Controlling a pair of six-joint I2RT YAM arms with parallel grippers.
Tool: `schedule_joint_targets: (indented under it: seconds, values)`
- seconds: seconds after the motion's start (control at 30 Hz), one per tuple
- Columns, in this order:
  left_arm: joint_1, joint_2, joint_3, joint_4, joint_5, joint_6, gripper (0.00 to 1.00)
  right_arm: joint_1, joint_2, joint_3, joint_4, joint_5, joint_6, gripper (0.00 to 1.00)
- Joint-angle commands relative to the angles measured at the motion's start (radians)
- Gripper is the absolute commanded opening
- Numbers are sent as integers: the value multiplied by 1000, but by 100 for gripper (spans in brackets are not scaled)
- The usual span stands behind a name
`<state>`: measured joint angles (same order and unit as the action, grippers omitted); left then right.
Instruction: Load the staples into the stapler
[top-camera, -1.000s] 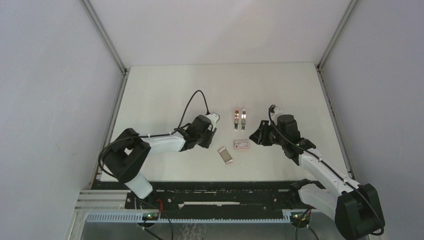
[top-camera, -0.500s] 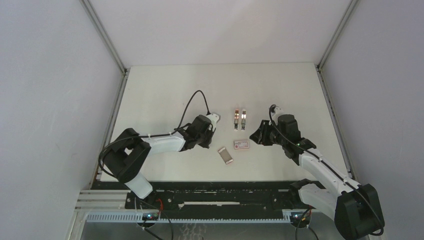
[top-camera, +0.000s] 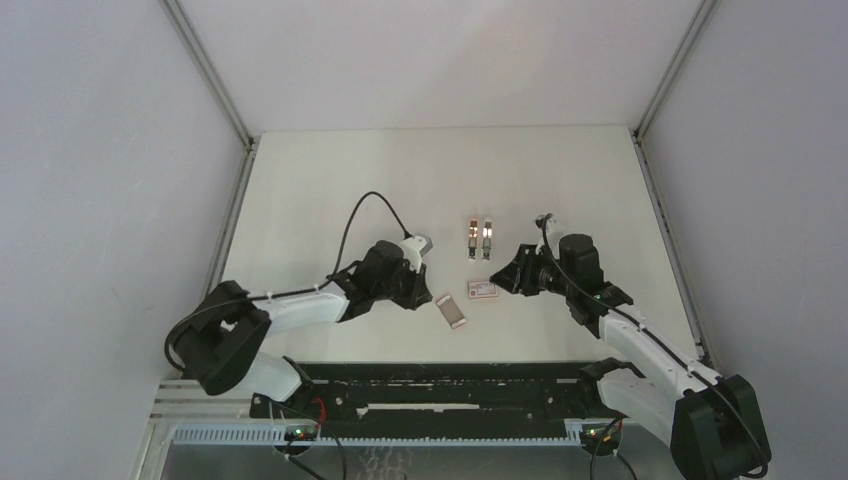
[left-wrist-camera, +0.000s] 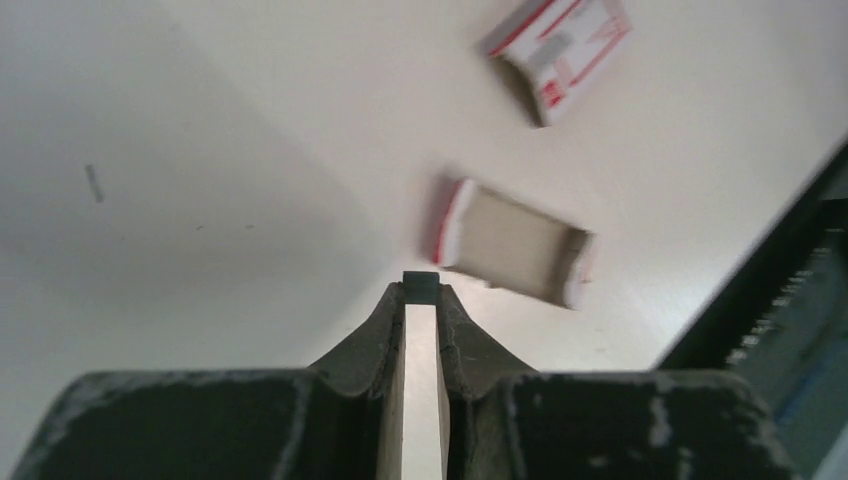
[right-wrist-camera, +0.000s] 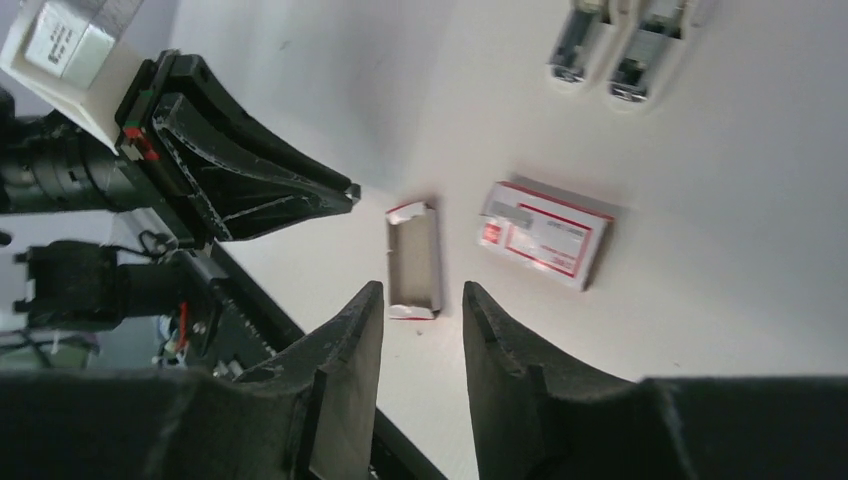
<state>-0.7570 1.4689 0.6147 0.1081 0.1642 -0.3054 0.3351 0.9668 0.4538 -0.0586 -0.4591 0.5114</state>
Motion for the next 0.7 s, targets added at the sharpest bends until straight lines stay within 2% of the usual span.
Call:
schedule_joint_targets:
  seconds: [0.0, 0.13, 0.3, 0.43, 0.67]
  values:
    - [1, -138, -45, 175, 214, -111, 16, -3, -75, -29, 205, -169, 58, 36]
    - [1, -219, -80, 287, 362, -193, 16, 8, -116, -67, 359, -283, 107, 43]
    - [1, -317, -112, 418, 472, -294, 16, 66, -142, -91, 512, -338, 162, 51]
    - [1, -384, -136, 536, 522, -385, 16, 147, -157, -114, 640, -327, 220, 57]
    - [1, -448, -135, 562, 545, -440, 16, 222, -160, -140, 746, -254, 272, 58]
